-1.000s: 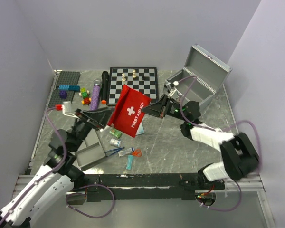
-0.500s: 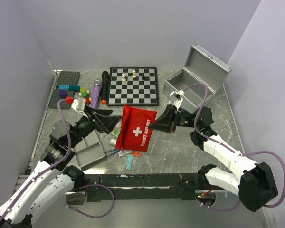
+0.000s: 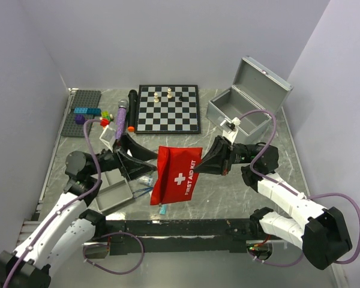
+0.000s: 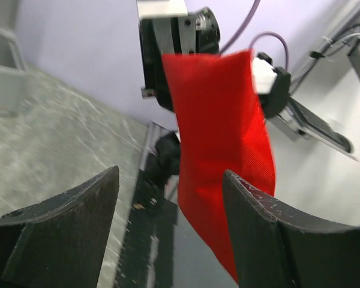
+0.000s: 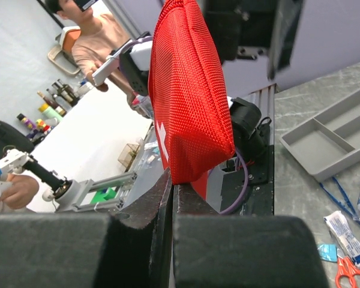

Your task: Organize the medicine kit

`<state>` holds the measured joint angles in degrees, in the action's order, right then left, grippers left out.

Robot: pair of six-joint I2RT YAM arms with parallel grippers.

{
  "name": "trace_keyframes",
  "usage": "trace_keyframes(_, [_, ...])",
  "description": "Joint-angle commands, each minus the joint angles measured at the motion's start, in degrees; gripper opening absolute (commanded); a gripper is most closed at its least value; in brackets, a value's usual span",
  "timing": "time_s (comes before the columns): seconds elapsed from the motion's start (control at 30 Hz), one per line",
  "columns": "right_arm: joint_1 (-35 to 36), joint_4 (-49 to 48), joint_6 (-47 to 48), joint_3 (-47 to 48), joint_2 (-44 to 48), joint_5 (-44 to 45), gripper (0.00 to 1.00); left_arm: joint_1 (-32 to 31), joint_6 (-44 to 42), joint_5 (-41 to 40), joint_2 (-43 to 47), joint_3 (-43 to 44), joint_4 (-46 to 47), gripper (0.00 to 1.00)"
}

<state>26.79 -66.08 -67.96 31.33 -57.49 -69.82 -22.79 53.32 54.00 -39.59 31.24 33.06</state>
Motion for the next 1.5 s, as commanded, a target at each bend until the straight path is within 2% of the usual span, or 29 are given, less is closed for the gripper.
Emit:
trace_keyframes(0.0, [0.5,-7.0,-1.8,-0.3,-0.3,-1.0,0.0,0.4,9.9,7.0,-0.7,-2.0,16.0,0.74])
trace_keyframes(0.4, [1.1,-8.7,-3.0,0.7,-3.2,-0.2,0.0,0.0,10.6,6.4,-0.6,-2.4,18.1,0.84])
trace_keyframes(0.57, [1.4,-9.3,-3.5,1.5,-4.8,-0.1,0.0,-2.6,4.4,5.2,-1.7,-1.4,10.9,0.87])
trace_keyframes(0.67, [1.5,-8.4,-2.8,1.7,-5.1,0.1,0.0,-4.9,-0.4,3.6,-1.8,-0.2,5.2,0.84])
trace_keyframes(0.77, [1.6,-7.4,-2.1,1.6,-5.1,0.2,0.0,-5.6,-1.6,3.7,-2.6,0.1,4.0,0.76])
trace_keyframes(1.03, [1.6,-4.3,0.2,1.4,-4.1,0.3,0.0,-5.8,-2.0,4.1,-2.8,-0.7,4.5,0.47])
trace_keyframes(1.1, [1.6,-2.6,1.3,1.5,-3.7,0.1,0.0,-5.8,-3.3,3.9,-2.2,-0.4,3.0,0.38])
trace_keyframes(1.27, [1.6,3.2,5.2,2.2,-2.5,-0.2,0.0,-5.7,-6.8,3.0,0.4,0.7,-2.3,0.02])
trace_keyframes(1.33, [1.5,10.7,9.7,3.3,-1.7,0.6,0.0,-5.7,-9.9,0.8,1.4,2.2,-8.9,0.01])
trace_keyframes(1.37, [1.5,16.7,13.3,4.4,-1.1,1.3,0.07,-5.7,-12.0,-1.3,1.9,3.5,-13.4,0.01])
trace_keyframes(1.43, [1.6,35.8,25.3,9.1,0.4,6.0,0.48,-5.7,-16.5,-7.3,2.3,6.1,-22.6,0.01])
trace_keyframes(1.47, [1.9,45.3,31.4,11.3,1.4,9.3,0.58,-5.7,-18.3,-10.8,2.2,7.6,-27.6,0.01])
